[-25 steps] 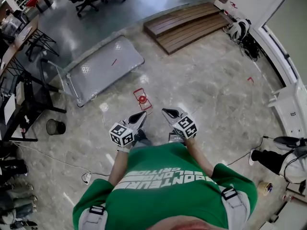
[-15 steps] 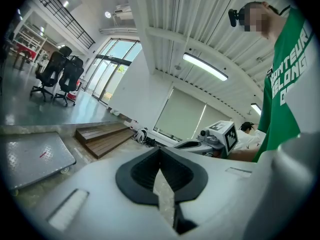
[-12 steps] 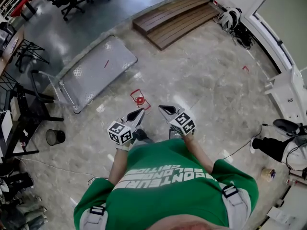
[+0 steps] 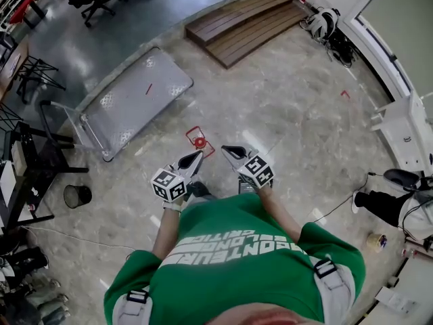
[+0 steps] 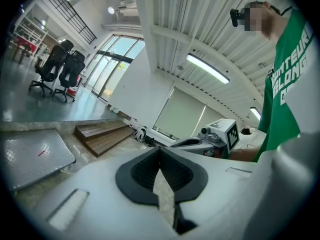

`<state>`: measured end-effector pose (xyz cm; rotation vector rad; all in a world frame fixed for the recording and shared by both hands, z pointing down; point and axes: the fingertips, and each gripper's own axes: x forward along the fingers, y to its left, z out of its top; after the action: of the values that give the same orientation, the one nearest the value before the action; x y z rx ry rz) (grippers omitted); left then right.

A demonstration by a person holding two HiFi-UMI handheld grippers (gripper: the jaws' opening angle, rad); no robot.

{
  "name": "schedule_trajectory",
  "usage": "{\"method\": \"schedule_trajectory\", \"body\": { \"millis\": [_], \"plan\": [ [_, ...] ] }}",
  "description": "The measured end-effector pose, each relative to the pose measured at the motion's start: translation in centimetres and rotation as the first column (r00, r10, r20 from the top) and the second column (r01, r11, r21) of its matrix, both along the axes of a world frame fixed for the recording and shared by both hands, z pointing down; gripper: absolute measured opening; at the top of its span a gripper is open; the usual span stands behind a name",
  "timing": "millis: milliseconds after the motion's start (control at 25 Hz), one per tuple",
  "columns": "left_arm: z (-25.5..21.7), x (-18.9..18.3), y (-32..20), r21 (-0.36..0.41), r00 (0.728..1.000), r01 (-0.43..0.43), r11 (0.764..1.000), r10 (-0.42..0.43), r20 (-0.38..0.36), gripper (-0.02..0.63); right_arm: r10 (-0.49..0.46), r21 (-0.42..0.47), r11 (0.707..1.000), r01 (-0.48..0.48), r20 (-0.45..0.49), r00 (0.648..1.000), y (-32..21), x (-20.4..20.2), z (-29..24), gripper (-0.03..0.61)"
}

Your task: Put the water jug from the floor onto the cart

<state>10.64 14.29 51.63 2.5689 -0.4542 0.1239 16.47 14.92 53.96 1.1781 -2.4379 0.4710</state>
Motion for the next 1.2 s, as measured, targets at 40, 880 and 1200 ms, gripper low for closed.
{"method": "schedule_trajectory", "body": {
  "millis": [40,880,1200],
  "plan": [
    [0.1,-0.3,-0.2,-0.003,1.0,0.001,1.0,-0.001,-0.001,0.013,-0.004,-0.002,1.0,0.004,-0.004,1.0,-0.2,-0.4,0.0,-0.009],
    [0.8,-4.1,-3.6,-0.019,1.0,0.015,1.0,-0.015,0.006,0.012,-0.044,-0.036,0.998,0.043,-0.019,0.999,-3.1,-4.2,0.5,-0.009],
    [1.7,-3.1,-5.9,-0.034,0.995,0.084,0.996,-0.082,0.053,0.012,-0.116,-0.023,0.993,0.116,0.016,0.993,-6.9,-3.1,0.7,-0.009]
  ]
}}
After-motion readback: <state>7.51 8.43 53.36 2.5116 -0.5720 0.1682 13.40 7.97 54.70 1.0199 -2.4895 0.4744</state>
